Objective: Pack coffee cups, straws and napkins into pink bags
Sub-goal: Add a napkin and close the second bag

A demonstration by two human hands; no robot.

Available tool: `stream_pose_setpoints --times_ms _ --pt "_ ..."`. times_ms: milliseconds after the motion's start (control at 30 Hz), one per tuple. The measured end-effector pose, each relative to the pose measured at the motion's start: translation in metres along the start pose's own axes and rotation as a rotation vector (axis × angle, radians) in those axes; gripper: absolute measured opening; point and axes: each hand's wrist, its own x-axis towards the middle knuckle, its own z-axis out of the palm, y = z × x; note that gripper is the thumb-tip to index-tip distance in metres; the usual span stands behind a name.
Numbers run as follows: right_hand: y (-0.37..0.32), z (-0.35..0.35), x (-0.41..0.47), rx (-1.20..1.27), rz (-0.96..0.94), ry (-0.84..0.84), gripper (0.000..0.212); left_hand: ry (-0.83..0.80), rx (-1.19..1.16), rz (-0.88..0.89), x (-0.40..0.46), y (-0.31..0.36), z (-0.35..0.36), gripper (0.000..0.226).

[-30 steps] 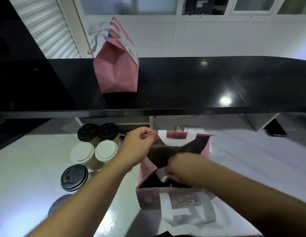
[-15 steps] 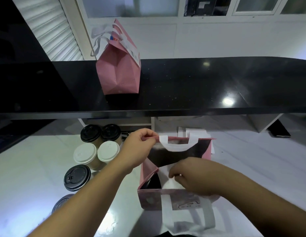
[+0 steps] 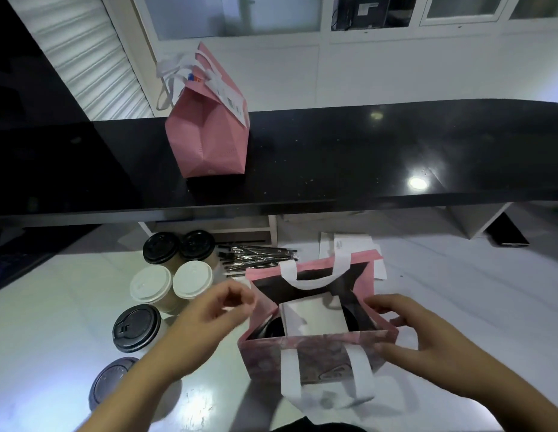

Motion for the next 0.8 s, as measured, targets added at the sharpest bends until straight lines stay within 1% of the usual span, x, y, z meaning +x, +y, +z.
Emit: stream_pose_setpoints --times_ms 33,67,100,167,267,367,433,567,633,700,733,767,800 --pt "0.001 0.002 0.001 0.014 0.006 -0.019 0.052 -0.125 0.035 -0.022 -0.009 -0.005 0.000 0.036" --pt "0.001 0.003 0.002 0.022 0.010 -0.026 0.054 -0.207 0.086 -0.036 -0.015 -0.008 0.001 0.044" --pt "0.001 0.005 0.005 0.027 0.011 -0.022 0.056 -0.238 0.125 -0.037 -0.019 -0.011 0.004 0.050" --pt "0.003 0.008 0.012 0.025 -0.003 0.003 0.058 -0.202 0.130 -0.025 -0.018 -0.013 0.013 0.054" --pt "0.005 0.015 0.021 0.055 -0.028 0.029 0.057 -0.113 0.058 -0.016 -0.010 -0.011 0.025 0.051" --pt "0.004 0.020 0.026 0.164 -0.030 0.066 0.036 -0.061 -0.029 -0.028 -0.003 -0.015 0.033 0.047" --pt "0.002 0.022 0.029 0.269 0.011 0.085 0.023 -0.012 -0.109 -0.067 -0.001 -0.018 0.036 0.041" --pt "0.003 0.024 0.035 0.357 0.111 0.100 0.017 0.035 -0.242 -0.122 0.005 -0.027 0.038 0.031" --pt "0.007 0.023 0.039 0.405 0.171 0.135 0.009 0.125 -0.263 -0.145 0.009 -0.034 0.037 0.033" --pt "0.008 0.021 0.044 0.463 0.212 0.177 0.035 0.204 -0.227 -0.146 0.013 -0.037 0.035 0.047" --pt "0.011 0.019 0.047 0.439 0.204 0.187 0.048 0.206 -0.190 -0.140 0.014 -0.037 0.033 0.056" --pt "0.012 0.017 0.050 0.375 0.178 0.196 0.061 0.189 -0.133 -0.131 0.015 -0.036 0.031 0.065" --pt "0.014 0.015 0.054 0.276 0.145 0.189 0.070 0.170 -0.053 -0.110 0.017 -0.035 0.029 0.067"
